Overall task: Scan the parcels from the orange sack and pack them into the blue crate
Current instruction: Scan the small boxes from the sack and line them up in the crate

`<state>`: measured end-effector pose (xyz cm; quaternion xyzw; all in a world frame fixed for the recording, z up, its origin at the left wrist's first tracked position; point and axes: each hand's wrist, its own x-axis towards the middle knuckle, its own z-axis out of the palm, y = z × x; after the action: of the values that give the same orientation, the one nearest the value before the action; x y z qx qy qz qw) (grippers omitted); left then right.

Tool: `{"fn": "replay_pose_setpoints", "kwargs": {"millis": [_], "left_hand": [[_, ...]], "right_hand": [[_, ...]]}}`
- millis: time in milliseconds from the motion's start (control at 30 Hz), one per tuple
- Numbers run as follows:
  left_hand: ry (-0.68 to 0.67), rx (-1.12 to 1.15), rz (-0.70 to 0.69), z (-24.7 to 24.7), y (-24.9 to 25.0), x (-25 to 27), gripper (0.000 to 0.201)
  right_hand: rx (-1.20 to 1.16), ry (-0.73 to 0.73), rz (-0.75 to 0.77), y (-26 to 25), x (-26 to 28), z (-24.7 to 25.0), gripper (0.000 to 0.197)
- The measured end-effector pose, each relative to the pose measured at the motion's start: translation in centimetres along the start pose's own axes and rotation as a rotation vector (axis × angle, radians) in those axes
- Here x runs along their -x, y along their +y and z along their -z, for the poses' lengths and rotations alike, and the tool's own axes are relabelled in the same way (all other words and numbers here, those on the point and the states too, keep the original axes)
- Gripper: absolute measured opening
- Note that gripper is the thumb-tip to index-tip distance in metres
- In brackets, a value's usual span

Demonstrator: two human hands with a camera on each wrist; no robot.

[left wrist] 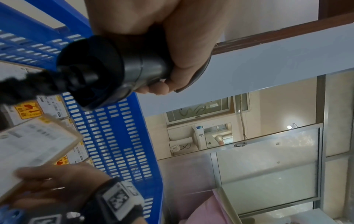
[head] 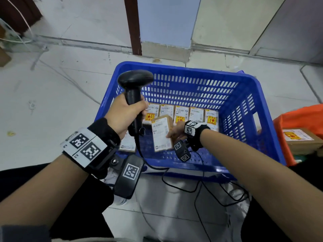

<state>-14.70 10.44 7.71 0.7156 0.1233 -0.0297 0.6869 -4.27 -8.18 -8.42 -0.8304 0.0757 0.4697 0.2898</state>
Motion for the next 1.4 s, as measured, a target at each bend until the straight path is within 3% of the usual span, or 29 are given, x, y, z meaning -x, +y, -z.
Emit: {"fn": "replay_pose_setpoints", "kwargs": {"millis": [100, 233, 400, 533, 667, 767, 867, 933, 1000, 1100, 1200, 1400], "left_hand": [[0.003, 0.0, 0.012, 1.1, -0.3, -0.6, 0.011], [0.025, 0.025, 0.037, 1.6, -0.8, -0.6, 0.009], [0.037, 0.021, 0.073, 2.2, -1.4, -1.2, 0.008], [0.008, 0.032, 0.067, 2.0, -1.3, -1.3, 0.006], [0.009, 0.035, 0.07, 1.9, -1.2, -1.5, 0.006], [0.012, 0.02, 0.098, 1.5, -1.1, -1.6, 0.007], [0.01, 0.005, 0.11, 1.0, -1.0, -1.7, 0.006], [0.004, 0.003, 0.108, 0.4, -0.8, -1.8, 0.007], [-0.005, 0.008, 0.102, -0.5, -0.3, -2.0, 0.008], [-0.065, -0.011, 0.071, -2.7, 0.6, -1.9, 0.007], [-0.158, -0.052, 0.04, -5.7, 1.2, -1.3, 0.006], [-0.426, -0.182, -0.067, -15.4, 2.6, 0.9, 0.008]], "right_hand": [[0.114, -0.07, -0.03, -2.0, -2.9, -2.4, 0.031], [0.165, -0.223, -0.1, -1.8, -9.6, -5.2, 0.04], [0.222, -0.158, -0.117, -2.1, -13.0, -7.9, 0.035], [0.249, -0.073, -0.095, -1.4, -16.0, -8.9, 0.065], [0.239, -0.022, -0.066, -1.6, -14.8, -9.2, 0.061], [0.238, -0.074, -0.053, -1.9, -14.3, -9.0, 0.05], [0.221, -0.127, -0.036, -2.2, -13.3, -8.2, 0.053], [0.205, -0.125, -0.011, -2.2, -12.4, -7.0, 0.041], [0.124, -0.129, 0.006, -2.2, -10.7, -5.0, 0.03], [-0.061, -0.131, 0.037, -1.8, -7.6, -1.0, 0.046], [-0.328, -0.031, 0.085, 0.6, -3.3, 3.9, 0.048], [-0.686, 0.191, 0.226, 9.9, 9.3, 14.5, 0.011]]}}
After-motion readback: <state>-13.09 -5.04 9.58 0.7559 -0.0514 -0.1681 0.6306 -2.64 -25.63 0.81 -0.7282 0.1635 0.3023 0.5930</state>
